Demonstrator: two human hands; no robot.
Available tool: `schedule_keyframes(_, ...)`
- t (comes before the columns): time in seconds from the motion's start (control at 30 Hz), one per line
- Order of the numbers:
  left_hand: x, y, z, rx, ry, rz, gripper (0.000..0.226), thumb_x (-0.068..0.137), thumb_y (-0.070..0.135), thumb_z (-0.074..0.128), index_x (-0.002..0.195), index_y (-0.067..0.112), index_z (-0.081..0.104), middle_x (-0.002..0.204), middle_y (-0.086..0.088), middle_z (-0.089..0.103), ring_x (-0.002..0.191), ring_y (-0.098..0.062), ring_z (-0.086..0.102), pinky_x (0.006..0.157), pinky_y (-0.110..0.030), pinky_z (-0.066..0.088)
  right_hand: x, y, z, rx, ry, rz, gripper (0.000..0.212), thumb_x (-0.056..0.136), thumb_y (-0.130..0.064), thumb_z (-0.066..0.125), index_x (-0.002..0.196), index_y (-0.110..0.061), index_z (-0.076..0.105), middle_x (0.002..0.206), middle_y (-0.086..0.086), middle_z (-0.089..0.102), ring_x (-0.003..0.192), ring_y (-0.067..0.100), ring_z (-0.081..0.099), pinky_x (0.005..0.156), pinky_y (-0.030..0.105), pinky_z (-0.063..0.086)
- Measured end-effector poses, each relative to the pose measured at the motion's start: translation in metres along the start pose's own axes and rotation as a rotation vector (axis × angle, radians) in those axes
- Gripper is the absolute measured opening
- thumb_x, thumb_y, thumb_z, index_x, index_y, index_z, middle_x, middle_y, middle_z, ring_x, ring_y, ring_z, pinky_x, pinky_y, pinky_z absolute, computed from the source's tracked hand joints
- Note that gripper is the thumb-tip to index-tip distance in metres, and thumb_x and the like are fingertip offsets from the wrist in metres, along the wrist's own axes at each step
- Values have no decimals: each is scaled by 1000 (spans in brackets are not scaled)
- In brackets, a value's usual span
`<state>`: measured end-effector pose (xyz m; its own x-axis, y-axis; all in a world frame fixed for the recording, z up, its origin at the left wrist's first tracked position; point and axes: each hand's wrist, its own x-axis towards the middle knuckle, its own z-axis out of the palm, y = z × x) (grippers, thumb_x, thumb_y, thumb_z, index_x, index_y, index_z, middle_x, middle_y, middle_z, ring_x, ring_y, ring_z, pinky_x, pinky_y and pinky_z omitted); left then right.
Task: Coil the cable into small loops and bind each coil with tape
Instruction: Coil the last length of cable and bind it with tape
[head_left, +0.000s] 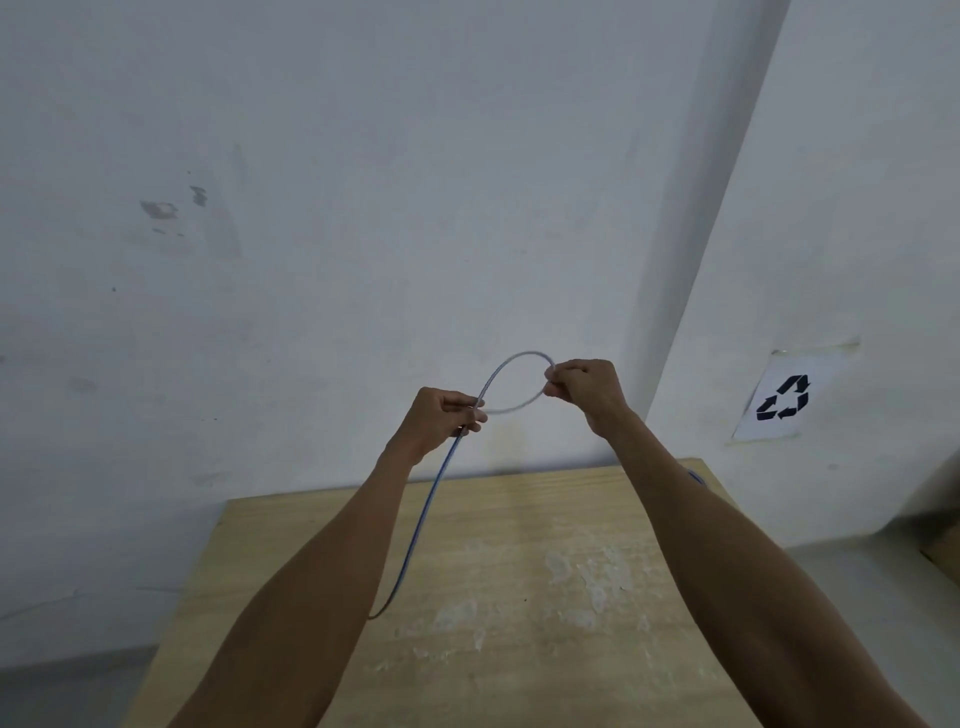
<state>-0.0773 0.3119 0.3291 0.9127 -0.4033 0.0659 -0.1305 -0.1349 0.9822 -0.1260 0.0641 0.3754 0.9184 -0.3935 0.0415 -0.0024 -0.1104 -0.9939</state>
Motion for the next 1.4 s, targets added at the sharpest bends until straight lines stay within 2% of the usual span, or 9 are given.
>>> schedule_keyframes(0.13, 0, -6, 1, -105, -51, -60, 19, 92, 6, 73, 110, -1, 75, 101, -16, 79, 88, -25, 76, 92, -40, 60, 4, -1, 7, 133, 108, 25, 6, 87, 2, 69, 84, 7, 73, 81, 17, 72, 66, 21, 75, 89, 33, 61)
schedule_keyframes(0.3, 6, 1, 16, -435, 36, -81, 22, 97, 13, 69, 112, -3, 71, 111, -18, 77, 105, -31, 75, 94, -36, 57, 2, 13, 28, 158, 89, 36, 10, 87, -2, 74, 90, 7, 74, 75, 17, 76, 74, 23, 77, 94, 37, 59)
schedule_keyframes(0.5, 18, 8, 21, -670, 88, -101, 14, 102, 16, 61, 100, 6, 72, 112, -13, 77, 105, -24, 75, 91, -32, 57, -5, 24, 37, 181, 45, 36, 12, 87, -2, 75, 91, 9, 73, 83, 20, 77, 81, 28, 78, 92, 35, 60)
schedule_keyframes(0.6, 25, 11, 18, -799, 107, -141, 15, 104, 13, 56, 98, 9, 69, 95, -7, 78, 91, -21, 75, 86, -31, 58, -8, 25, 38, 151, -64, 36, 15, 87, -3, 76, 90, 12, 72, 84, 23, 74, 83, 33, 77, 91, 35, 60)
schedule_keyframes(0.73, 29, 12, 14, -684, 132, -161, 18, 103, 13, 58, 107, 3, 72, 77, -2, 65, 68, -14, 64, 86, -35, 59, -11, 20, 37, 85, -157, 83, 20, 85, -2, 78, 102, 8, 72, 92, 20, 72, 79, 28, 73, 80, 33, 64)
schedule_keyframes(0.93, 28, 13, 10, -401, 109, -159, 24, 103, 14, 57, 112, 1, 75, 83, -4, 61, 73, -16, 58, 92, -46, 58, -4, 14, 32, -25, -167, -69, 21, 99, -9, 63, 116, -1, 71, 97, 16, 76, 77, 20, 68, 72, 26, 58)
schedule_keyframes(1.03, 27, 16, 8, -308, 112, -123, 22, 103, 18, 58, 110, 5, 75, 84, -4, 60, 72, -15, 58, 84, -41, 60, -2, 14, 30, -93, -209, -111, 24, 100, -8, 61, 122, 0, 68, 98, 17, 76, 74, 22, 69, 70, 25, 57)
schedule_keyframes(1.17, 23, 16, 5, -253, 135, 6, 26, 97, 20, 70, 121, 10, 74, 81, -6, 71, 68, -18, 62, 73, -29, 61, -4, 17, 29, -122, -229, -153, 34, 99, -4, 60, 130, -15, 65, 96, 14, 78, 71, 20, 70, 72, 28, 59)
schedule_keyframes(1.4, 25, 8, 0, -173, 135, 62, 23, 99, 10, 66, 119, 1, 74, 90, -13, 71, 82, -21, 64, 87, -36, 61, -8, 20, 27, -123, -274, -98, 33, 94, 1, 62, 124, -11, 70, 96, 16, 78, 81, 30, 75, 73, 31, 60)
